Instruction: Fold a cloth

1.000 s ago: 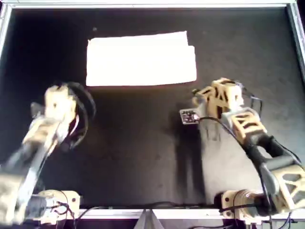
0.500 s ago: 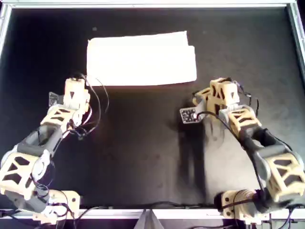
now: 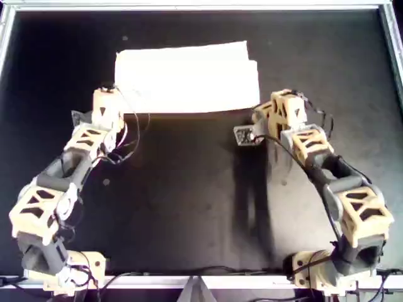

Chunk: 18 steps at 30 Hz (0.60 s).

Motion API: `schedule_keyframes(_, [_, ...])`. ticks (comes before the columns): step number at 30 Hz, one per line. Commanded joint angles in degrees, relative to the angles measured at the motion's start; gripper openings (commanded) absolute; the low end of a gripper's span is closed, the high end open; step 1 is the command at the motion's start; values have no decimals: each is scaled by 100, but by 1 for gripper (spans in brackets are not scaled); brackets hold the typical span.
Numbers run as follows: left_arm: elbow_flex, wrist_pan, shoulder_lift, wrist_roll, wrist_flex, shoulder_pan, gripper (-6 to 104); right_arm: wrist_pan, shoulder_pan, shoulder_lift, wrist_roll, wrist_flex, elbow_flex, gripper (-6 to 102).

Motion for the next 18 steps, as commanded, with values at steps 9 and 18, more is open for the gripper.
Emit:
schedule_keyframes(9, [-360, 53, -193, 9, -62, -123, 99, 35, 176, -1063, 26, 1028, -2566, 86])
schedule_keyframes(18, [-1266, 53, -932, 18, -44, -123, 99, 26, 185, -1556, 26, 1055, -3278, 86])
